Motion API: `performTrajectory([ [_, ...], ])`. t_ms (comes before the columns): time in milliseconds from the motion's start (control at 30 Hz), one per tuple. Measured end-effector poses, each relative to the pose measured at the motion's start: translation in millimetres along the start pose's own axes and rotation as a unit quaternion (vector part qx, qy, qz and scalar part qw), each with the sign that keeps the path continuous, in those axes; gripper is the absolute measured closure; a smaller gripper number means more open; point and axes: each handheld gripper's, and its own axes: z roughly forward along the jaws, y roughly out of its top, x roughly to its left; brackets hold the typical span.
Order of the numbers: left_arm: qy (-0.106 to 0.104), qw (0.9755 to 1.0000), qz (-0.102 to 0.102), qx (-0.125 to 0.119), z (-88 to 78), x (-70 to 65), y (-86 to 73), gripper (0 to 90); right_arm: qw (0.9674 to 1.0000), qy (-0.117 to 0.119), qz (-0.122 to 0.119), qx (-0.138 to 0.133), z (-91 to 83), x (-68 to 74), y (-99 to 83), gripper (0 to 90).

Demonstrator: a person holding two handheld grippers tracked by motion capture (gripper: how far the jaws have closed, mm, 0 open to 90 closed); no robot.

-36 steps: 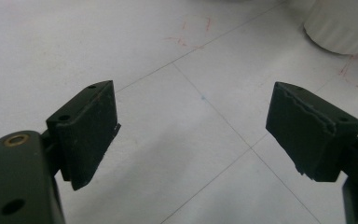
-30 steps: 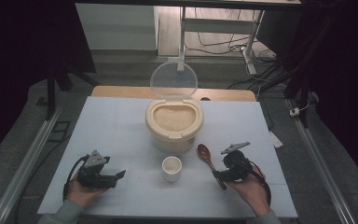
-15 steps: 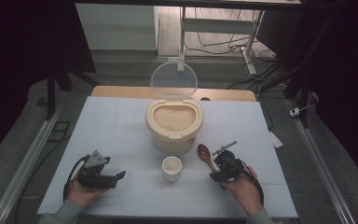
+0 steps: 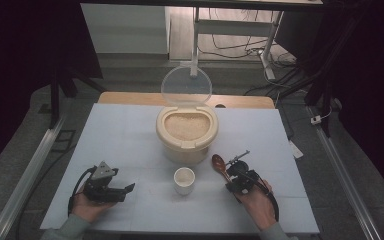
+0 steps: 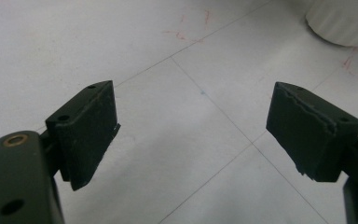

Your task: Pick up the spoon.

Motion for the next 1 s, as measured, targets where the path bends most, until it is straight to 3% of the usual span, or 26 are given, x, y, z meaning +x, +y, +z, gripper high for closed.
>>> performTrajectory([
  [167,0.001,1.0,0.002,0.0,-0.2,-0.5,-0.1,15.9,0.9999,-0.004,0.012,0.006,0.4,0.8,2.5,75.7],
  [567,0.002,1.0,0.002,0.002,0.3,-0.4,-0.8,15.8,0.9998,-0.003,0.02,0.009,0.8,-0.9,4.1,79.2],
  [833,0.003,1.0,0.001,0.002,0.6,0.6,-1.2,15.8,0.9996,0.023,0.014,-0.008,-1.5,-7.0,0.2,79.4],
  [1000,0.004,1.0,0.001,0.003,0.6,0.9,-1.4,15.9,0.9989,0.039,0.012,-0.023,-11.8,-13.5,-3.3,79.4],
])
